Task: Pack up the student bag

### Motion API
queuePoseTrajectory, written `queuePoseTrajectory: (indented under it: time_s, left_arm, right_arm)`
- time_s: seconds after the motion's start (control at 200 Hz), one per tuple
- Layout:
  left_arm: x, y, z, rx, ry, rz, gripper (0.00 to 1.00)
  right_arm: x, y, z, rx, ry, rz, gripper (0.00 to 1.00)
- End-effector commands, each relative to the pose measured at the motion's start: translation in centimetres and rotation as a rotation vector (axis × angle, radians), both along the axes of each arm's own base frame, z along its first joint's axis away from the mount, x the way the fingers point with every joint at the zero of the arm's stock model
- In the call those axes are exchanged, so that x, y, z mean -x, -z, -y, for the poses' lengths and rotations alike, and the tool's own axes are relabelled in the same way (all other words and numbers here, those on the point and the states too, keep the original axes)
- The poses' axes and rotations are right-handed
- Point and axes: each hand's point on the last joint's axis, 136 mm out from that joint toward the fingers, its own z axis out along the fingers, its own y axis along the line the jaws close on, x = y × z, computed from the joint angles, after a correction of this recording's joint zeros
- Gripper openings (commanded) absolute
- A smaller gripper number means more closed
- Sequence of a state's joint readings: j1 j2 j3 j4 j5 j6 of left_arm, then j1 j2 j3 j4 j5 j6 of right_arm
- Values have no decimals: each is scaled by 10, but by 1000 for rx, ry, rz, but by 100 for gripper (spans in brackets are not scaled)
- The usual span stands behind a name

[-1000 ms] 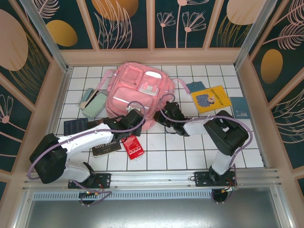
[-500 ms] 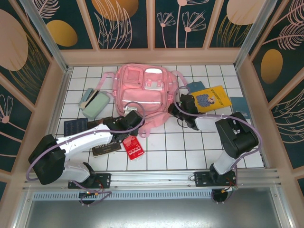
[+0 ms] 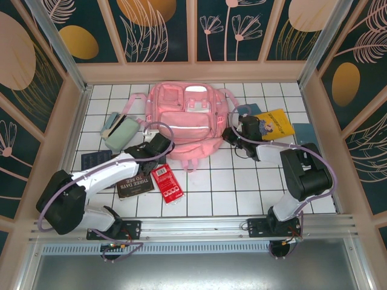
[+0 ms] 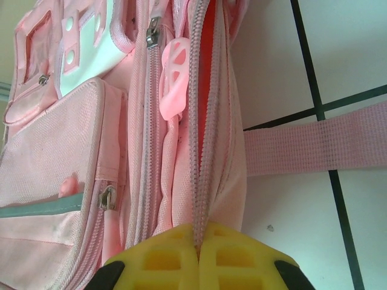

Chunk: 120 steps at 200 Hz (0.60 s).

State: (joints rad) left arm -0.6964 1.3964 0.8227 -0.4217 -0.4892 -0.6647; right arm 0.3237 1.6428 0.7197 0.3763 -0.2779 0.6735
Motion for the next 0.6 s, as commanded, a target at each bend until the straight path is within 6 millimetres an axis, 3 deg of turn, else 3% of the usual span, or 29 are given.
queuePoseTrajectory:
  time_s: [0.0,0.25,0.596]
  left_arm:
    - [0,12,-61,-197,-186,-1,0]
    - [-17,8,-72,-189,-290,66,0]
    - [-41,17,-54,-96,-261,62,0]
  right_arm:
    - [-30,-11,47,96,157,83,0]
    - [-35,-19,54,116,176,106,0]
    - [-45,-27,50,123,145,124,0]
